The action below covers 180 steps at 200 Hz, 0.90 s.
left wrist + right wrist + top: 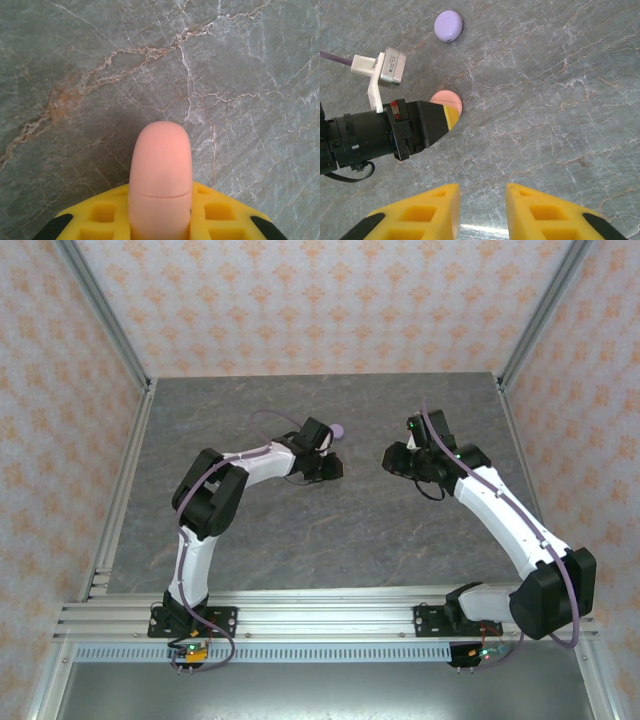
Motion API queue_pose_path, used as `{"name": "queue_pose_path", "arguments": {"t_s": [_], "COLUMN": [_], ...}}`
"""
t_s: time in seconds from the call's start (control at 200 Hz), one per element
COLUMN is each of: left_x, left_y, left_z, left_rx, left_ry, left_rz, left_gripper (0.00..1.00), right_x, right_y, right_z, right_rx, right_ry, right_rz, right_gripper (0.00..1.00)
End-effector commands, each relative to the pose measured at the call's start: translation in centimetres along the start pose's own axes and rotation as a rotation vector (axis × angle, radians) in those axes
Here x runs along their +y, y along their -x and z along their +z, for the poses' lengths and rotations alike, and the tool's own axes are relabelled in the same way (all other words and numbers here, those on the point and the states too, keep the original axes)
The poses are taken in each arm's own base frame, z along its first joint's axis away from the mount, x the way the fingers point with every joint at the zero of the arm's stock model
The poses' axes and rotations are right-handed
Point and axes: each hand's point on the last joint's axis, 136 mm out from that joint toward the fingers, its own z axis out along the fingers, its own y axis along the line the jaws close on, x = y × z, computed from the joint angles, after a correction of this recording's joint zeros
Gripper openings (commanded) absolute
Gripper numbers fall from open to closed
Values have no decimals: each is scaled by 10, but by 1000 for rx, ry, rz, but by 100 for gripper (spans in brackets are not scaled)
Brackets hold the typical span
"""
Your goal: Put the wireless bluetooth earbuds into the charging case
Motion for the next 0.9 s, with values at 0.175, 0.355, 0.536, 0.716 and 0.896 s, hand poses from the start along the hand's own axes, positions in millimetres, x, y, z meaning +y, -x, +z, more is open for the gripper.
{"name": "queue_pose_path", "arguments": {"t_s": [0.175, 0.355, 0.536, 0.716, 0.896], "left_x": [14, 17, 18, 22, 29], "left_y": [-2, 2, 7, 11, 14], "left_z": [7, -1, -23, -61, -113], "left_rx": [30, 6, -34, -115, -222], "left_ry": [58, 87, 129, 184, 256], "left_rz": [-40, -28, 15, 57, 107], "left_gripper": [29, 48, 67, 75, 77], "right_x": [-12, -16, -37, -69, -101], "right_y": [-9, -9, -3, 6, 17], "right_z": [5, 4, 0, -8, -18], "right_rx": [26, 20, -34, -120, -227], "right_ry": [-42, -62, -172, -341, -522], "right_rz": [-3, -10, -21, -41, -64], "right_gripper": [32, 34, 42, 47, 48]}}
